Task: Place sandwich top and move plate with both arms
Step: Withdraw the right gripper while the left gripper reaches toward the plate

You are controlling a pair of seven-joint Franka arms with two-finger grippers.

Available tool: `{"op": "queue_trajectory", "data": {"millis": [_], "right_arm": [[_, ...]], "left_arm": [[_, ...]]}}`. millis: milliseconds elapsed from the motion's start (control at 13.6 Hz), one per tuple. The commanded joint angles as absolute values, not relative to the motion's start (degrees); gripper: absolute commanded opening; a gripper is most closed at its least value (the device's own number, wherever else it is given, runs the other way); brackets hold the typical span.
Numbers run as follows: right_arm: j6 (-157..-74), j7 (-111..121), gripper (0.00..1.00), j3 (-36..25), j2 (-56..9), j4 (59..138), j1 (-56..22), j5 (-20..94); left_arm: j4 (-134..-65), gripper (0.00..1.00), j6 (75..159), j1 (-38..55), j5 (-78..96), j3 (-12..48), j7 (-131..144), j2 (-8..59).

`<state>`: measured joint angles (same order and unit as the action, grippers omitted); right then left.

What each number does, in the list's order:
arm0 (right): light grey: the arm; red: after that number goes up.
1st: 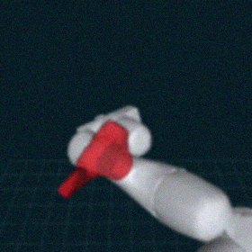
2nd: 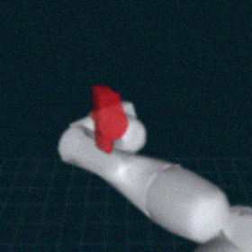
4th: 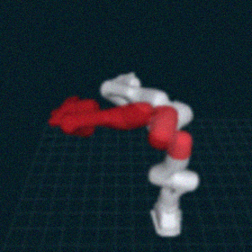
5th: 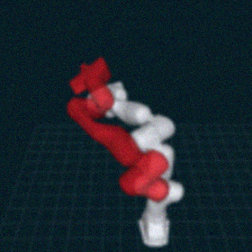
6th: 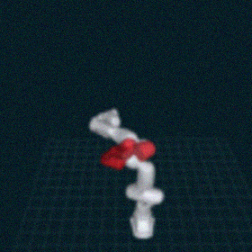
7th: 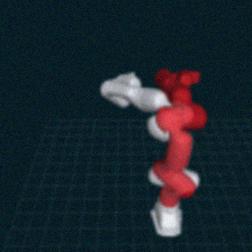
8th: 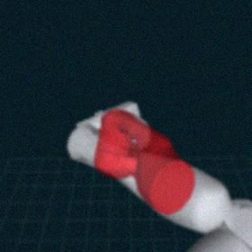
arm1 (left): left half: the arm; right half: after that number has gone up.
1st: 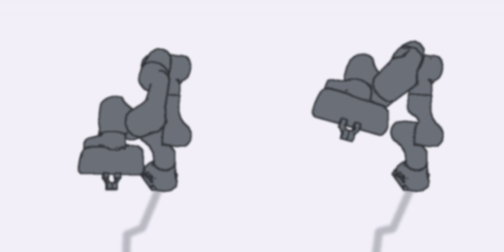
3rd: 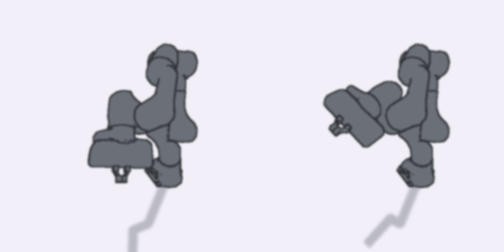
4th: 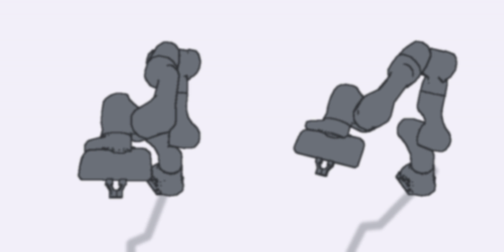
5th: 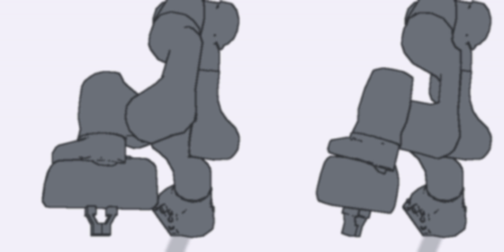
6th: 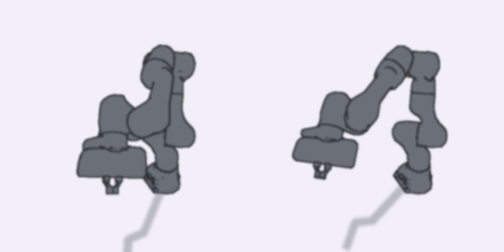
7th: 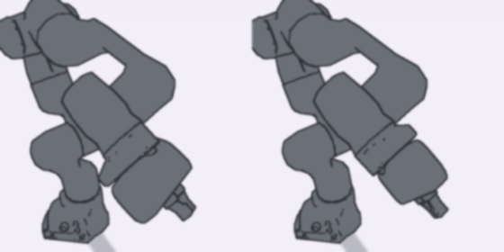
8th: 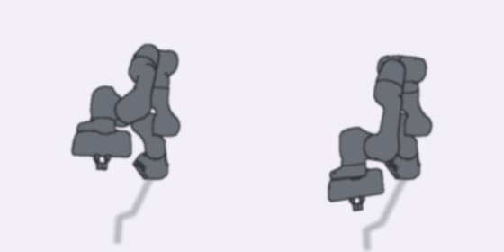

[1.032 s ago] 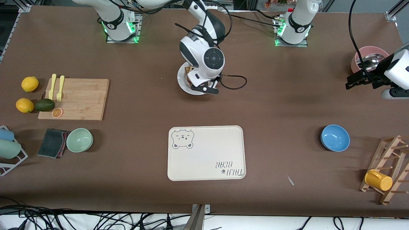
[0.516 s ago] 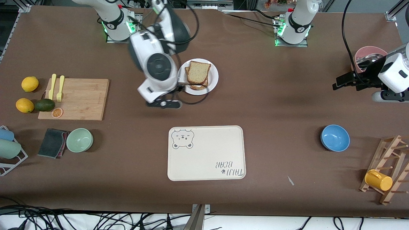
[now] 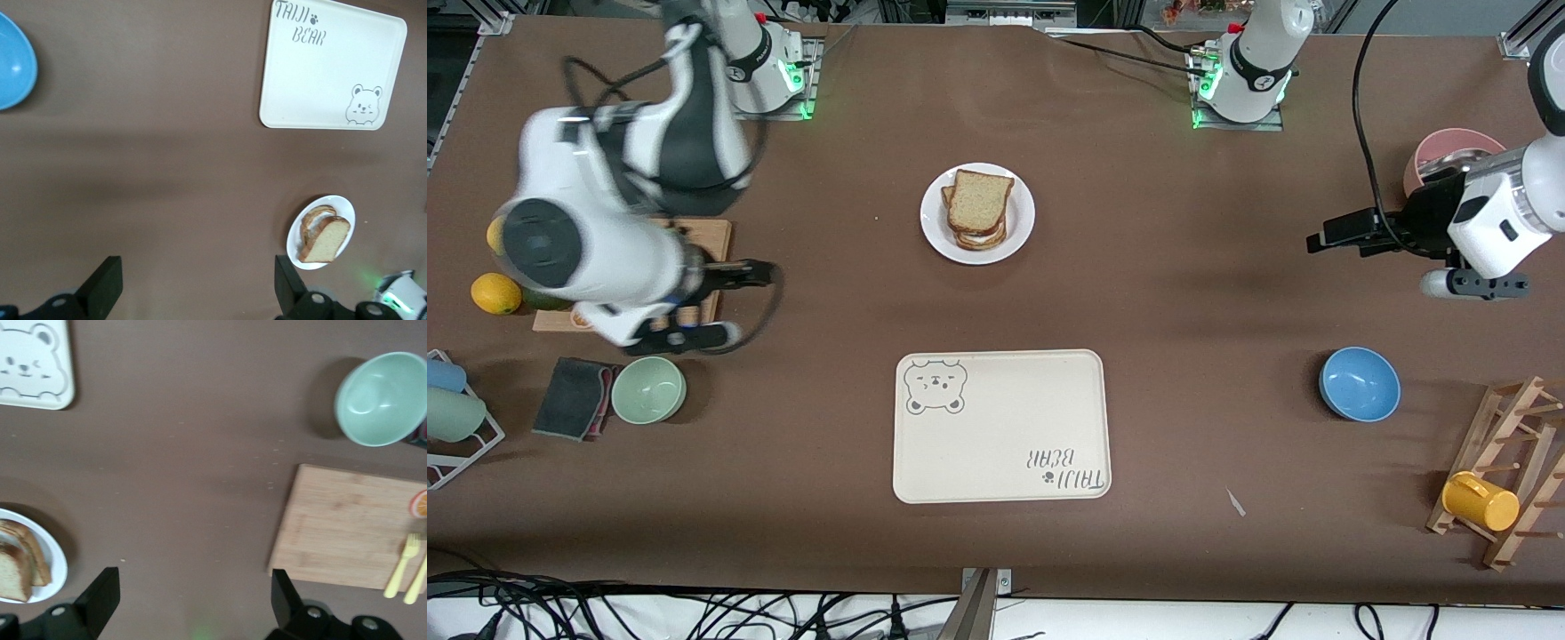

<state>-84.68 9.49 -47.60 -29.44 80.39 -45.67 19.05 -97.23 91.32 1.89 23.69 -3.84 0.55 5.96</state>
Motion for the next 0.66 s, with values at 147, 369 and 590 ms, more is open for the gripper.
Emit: {"op": "queue_trajectory", "data": {"millis": [147,369,590], "right_arm": [[-79.3,13.8,1.0,-49.2,-27.1,78.7,-41.4,19.5],[-79.0,13.4,1.0,-42.9,-23.5,78.7,-37.2,13.4],[-79.4,12.8,1.0,-32.0,-20.0,79.1,-29.5,7.6]], "left_arm": [[-104.9,1.0,95.2,1.4,32.9,-3.7,-7.7,5.5],[-110.2,1.0,98.2,1.8,38.2,-3.5,-11.1,5.4],[-115.9,1.0,101.6,2.4,43.6,-2.6,-16.0,5.4]]}}
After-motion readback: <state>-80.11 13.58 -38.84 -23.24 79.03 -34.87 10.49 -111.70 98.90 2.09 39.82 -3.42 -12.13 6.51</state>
